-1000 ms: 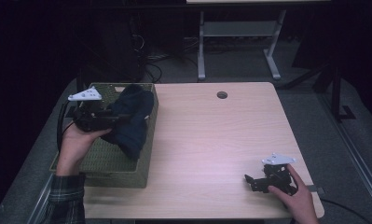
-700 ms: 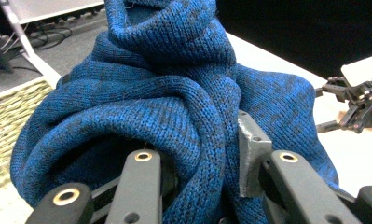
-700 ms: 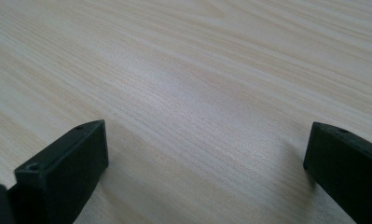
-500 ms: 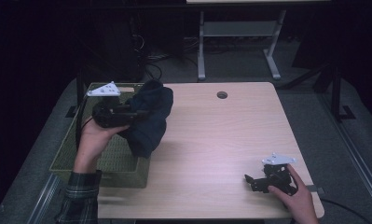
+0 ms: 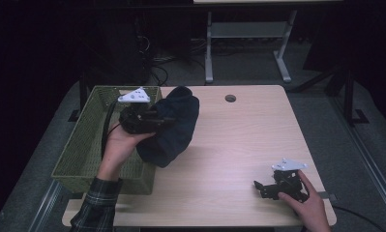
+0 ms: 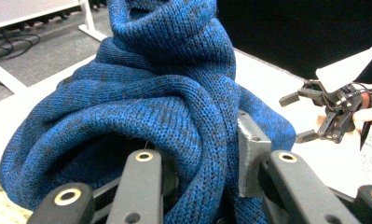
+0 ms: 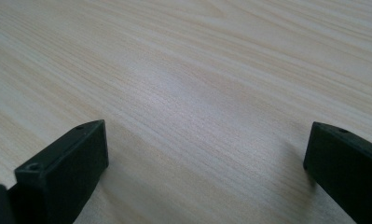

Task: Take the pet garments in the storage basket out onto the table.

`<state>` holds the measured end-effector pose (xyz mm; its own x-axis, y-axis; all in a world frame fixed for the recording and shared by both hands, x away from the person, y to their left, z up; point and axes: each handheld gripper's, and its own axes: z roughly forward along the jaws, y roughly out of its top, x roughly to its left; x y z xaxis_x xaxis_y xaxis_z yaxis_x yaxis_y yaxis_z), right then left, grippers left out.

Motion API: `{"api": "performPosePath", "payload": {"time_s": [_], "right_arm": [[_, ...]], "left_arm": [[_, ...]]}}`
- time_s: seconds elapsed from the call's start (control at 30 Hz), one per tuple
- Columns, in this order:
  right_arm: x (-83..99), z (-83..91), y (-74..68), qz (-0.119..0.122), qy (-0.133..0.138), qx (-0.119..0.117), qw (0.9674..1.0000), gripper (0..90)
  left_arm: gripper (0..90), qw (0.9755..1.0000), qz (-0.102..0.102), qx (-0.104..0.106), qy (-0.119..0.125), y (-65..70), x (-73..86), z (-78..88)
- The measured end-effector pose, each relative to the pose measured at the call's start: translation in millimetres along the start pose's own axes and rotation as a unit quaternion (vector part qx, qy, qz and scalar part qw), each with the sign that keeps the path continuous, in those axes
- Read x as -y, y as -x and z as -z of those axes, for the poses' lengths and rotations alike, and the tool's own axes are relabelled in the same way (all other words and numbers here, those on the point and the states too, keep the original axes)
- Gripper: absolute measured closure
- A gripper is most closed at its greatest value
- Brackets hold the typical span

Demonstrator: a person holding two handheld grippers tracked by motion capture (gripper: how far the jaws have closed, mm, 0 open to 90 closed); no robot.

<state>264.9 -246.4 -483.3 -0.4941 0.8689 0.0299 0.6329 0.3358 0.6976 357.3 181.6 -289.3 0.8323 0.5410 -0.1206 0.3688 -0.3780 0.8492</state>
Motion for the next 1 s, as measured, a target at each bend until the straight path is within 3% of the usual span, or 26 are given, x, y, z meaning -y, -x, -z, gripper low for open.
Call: {"api": "performPosePath", "payload": {"time_s": [0.67, 0.77, 0.87, 1.0], "right_arm": [[0.0, 0.1, 0.0, 0.0, 0.0, 0.0, 1.0, 0.0], [0.0, 0.0, 0.1, 0.001, 0.0, 0.0, 1.0, 0.0], [0.0, 0.0, 0.1, 0.001, 0.0, 0.0, 1.0, 0.0], [0.0, 0.1, 0.2, 0.002, 0.0, 0.0, 1.0, 0.0]], "left_arm": [[68.8, 0.999, -0.02, 0.031, -0.025, 27.3, -9.0, -70.9], [69.0, 0.9985, -0.014, 0.047, -0.026, 29.8, -7.2, -81.8], [68.9, 0.9977, -0.02, 0.049, -0.043, 34.5, -3.0, -99.7], [69.1, 0.9964, -0.007, 0.063, -0.057, 35.8, 6.5, -125.9]]}}
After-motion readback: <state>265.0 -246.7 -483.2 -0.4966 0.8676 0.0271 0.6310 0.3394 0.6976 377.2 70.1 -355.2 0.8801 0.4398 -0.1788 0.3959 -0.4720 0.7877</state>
